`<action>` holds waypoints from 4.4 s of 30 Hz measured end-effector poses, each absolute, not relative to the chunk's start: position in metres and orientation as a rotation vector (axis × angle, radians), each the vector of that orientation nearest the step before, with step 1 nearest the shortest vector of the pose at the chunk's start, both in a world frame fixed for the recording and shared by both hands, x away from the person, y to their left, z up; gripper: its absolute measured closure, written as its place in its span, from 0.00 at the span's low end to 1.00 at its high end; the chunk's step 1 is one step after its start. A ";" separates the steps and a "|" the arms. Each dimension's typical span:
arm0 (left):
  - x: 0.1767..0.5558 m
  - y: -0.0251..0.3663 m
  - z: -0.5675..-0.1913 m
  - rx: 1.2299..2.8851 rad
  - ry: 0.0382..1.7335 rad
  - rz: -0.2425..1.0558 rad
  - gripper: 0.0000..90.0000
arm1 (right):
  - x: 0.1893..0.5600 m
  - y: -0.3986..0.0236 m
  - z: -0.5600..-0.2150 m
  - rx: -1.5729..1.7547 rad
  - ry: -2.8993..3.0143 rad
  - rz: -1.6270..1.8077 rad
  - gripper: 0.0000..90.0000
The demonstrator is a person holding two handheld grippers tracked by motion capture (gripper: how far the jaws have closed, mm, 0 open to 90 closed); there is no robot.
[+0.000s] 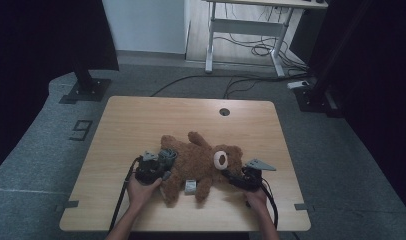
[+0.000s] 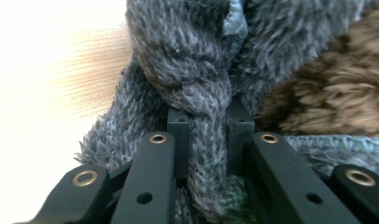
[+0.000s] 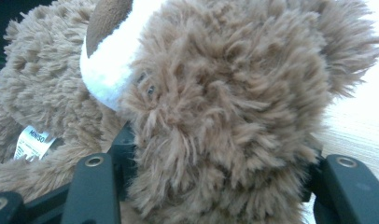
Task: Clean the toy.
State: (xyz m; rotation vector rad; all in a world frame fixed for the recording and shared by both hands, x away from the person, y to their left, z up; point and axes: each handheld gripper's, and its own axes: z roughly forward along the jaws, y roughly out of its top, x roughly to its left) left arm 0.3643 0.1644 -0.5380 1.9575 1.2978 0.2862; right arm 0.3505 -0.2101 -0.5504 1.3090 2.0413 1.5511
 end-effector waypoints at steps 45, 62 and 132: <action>0.376 0.092 -0.479 1.948 1.056 0.404 0.86 | 0.356 -0.195 -0.544 1.238 1.994 1.450 0.21; 0.341 0.101 -0.499 1.829 1.022 0.382 0.87 | 0.386 -0.197 -0.483 1.311 2.019 1.496 0.04; 0.351 0.048 -0.466 1.990 0.924 0.338 0.86 | 0.342 -0.191 -0.521 1.330 2.061 1.472 0.21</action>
